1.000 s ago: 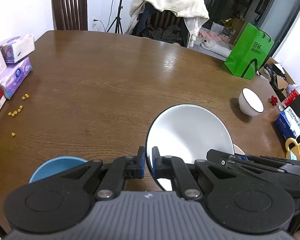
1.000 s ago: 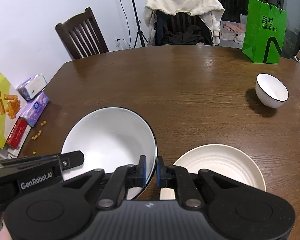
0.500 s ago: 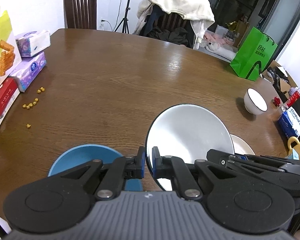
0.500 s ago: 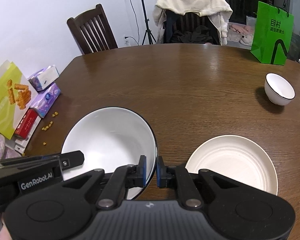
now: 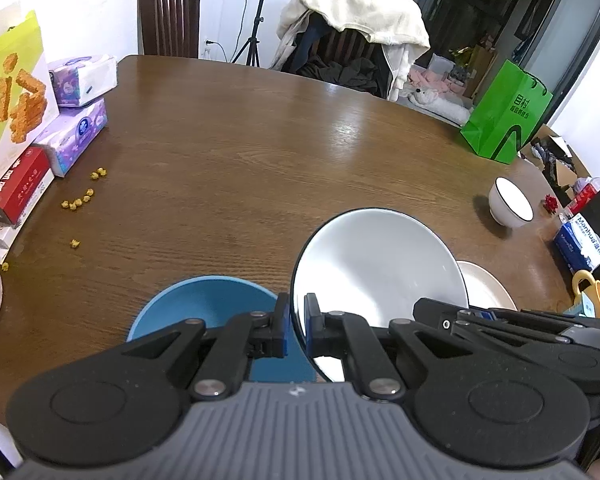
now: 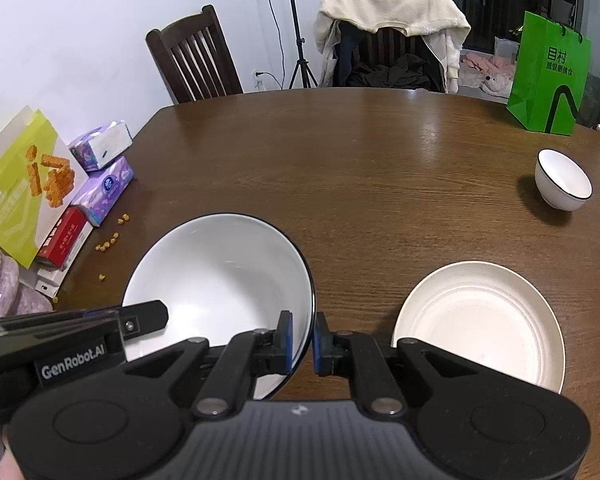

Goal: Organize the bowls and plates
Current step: 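Lower the white bowl into the light-blue bowl with both grippers, then open both grippers to release the white bowl inside the blue bowl, then pull both grippers back away from the nested bowls, then move both grippers forward to the small white bowl near the green bag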

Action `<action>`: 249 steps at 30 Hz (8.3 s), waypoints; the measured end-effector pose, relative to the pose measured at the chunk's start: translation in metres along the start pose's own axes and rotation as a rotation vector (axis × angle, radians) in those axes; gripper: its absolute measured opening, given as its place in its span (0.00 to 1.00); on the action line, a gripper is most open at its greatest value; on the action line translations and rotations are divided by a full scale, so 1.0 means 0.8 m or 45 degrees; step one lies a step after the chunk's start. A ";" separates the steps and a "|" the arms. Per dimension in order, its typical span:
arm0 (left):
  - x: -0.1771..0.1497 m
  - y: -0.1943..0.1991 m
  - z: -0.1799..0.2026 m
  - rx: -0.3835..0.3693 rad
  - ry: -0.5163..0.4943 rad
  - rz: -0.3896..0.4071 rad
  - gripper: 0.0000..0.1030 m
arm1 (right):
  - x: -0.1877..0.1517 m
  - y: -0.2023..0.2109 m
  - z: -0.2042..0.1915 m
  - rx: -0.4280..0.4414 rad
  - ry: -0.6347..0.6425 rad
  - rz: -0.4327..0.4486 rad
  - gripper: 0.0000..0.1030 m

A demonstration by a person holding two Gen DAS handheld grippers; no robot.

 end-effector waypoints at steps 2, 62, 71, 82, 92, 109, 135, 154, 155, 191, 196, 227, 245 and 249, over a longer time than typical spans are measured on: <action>-0.001 0.002 -0.006 0.001 0.000 0.003 0.07 | -0.002 0.000 -0.006 0.001 0.001 0.001 0.09; -0.049 -0.063 -0.107 0.135 0.110 -0.197 0.07 | -0.039 -0.103 -0.079 0.093 0.110 -0.275 0.10; -0.052 -0.078 -0.106 0.162 0.087 -0.235 0.07 | -0.042 -0.127 -0.077 0.099 0.115 -0.317 0.10; -0.047 -0.084 -0.104 0.197 0.037 -0.290 0.08 | -0.039 -0.135 -0.089 0.071 0.217 -0.366 0.11; -0.046 -0.086 -0.103 0.196 0.020 -0.324 0.08 | -0.036 -0.139 -0.091 0.074 0.240 -0.433 0.12; -0.048 -0.084 -0.099 0.208 0.039 -0.335 0.10 | -0.037 -0.138 -0.092 0.063 0.267 -0.429 0.15; -0.035 -0.013 -0.106 0.046 0.088 -0.077 0.99 | -0.020 -0.024 -0.029 0.076 0.114 -0.092 0.84; -0.050 0.033 -0.082 -0.073 0.015 0.079 1.00 | -0.068 0.073 0.038 -0.060 -0.191 0.096 1.00; -0.049 0.035 -0.079 -0.079 0.008 0.088 1.00 | -0.070 0.077 0.040 -0.068 -0.204 0.111 1.00; -0.040 0.042 0.001 -0.146 -0.065 0.130 1.00 | -0.062 0.114 0.091 -0.120 -0.239 0.172 1.00; -0.036 0.038 0.021 -0.148 -0.067 0.124 1.00 | -0.057 0.119 0.114 -0.124 -0.271 0.176 1.00; 0.043 -0.013 0.197 -0.167 -0.241 0.106 1.00 | -0.002 0.154 0.337 -0.246 -0.486 0.330 1.00; 0.127 -0.061 0.363 -0.221 -0.348 0.157 1.00 | 0.070 0.136 0.445 -0.283 -0.529 0.410 1.00; 0.146 -0.077 0.400 -0.205 -0.398 0.186 1.00 | 0.091 0.130 0.465 -0.278 -0.545 0.432 1.00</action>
Point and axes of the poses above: each gripper's, at about its wrist camera, not at the fingertips, and y roughly against the way its jaws point, z to its right, x to its top, the point moved 4 cm from there along -y, roughly the way its jaws point, and after that the axes turned 12 degrees about x, right-handed, at the moved point
